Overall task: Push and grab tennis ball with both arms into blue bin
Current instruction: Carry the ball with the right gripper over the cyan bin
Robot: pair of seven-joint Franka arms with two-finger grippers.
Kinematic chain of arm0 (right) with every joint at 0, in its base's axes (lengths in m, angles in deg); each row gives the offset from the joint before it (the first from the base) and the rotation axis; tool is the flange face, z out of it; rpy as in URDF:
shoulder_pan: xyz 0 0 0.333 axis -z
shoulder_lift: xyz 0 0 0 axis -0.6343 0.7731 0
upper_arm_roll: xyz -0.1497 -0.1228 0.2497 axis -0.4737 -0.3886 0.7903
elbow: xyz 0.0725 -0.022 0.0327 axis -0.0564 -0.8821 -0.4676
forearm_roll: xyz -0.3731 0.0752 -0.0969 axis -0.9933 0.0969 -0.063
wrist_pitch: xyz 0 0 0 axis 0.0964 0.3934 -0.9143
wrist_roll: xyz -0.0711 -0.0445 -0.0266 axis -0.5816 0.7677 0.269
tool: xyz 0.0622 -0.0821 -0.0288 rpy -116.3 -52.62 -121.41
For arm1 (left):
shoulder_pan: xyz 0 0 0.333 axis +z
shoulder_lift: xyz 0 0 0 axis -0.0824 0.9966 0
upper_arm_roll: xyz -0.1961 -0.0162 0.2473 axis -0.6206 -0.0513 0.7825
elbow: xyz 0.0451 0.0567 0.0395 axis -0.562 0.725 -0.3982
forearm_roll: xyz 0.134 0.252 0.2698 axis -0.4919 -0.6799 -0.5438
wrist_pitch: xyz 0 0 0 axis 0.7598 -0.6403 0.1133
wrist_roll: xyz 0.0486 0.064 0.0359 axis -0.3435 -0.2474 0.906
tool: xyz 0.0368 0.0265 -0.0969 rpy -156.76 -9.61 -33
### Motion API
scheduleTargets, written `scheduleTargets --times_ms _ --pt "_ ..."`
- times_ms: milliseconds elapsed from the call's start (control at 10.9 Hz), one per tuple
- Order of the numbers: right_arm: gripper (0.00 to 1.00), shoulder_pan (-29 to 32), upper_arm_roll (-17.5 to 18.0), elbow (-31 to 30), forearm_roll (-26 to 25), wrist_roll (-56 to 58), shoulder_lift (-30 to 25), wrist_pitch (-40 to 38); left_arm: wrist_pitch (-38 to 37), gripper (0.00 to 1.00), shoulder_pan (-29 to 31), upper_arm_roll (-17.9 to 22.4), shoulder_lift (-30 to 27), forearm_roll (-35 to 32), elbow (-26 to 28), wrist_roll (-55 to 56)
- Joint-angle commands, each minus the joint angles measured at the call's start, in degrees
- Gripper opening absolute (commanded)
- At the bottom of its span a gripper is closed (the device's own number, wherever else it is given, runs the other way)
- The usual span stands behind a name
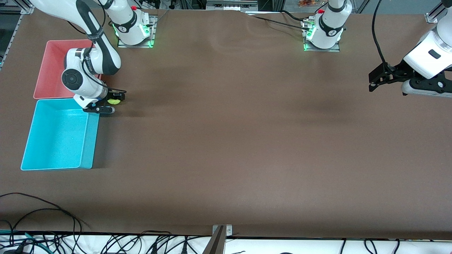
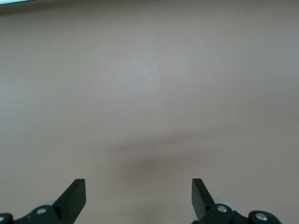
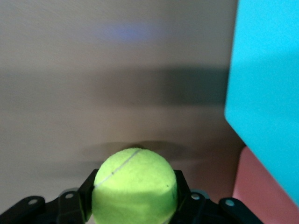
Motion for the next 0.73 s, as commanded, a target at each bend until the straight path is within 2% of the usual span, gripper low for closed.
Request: scheduleTargets --times_ms 0,183,367,550,642 --pt "0.41 -0.46 3.70 6.64 -0.94 -4.93 -0.80 -7.11 -1.43 1.00 0.67 0.12 -0.19 0.68 -1.09 -3.53" --pt "0.41 -0.55 4.59 17.53 -0.94 -4.78 -0.01 -21.17 -1.95 1.00 0.76 -0.06 -0.19 1.03 -1.09 -3.54" --pt "0.41 -0.46 4.60 27.73 -1.03 -2.76 1.39 -33.23 -2.05 1.00 3.82 -2.59 -0.19 1.38 -1.35 -3.54" --pt "0.41 0.41 3.81 33.38 -1.12 3.81 1.66 -36.79 -2.75 1.00 4.72 -3.57 -0.19 1.65 -2.14 -3.45" --pt "0.41 1.46 2.24 34.10 -1.12 9.32 1.66 -36.88 -2.92 1.00 4.89 -3.57 -0.11 1.65 -2.40 -3.54"
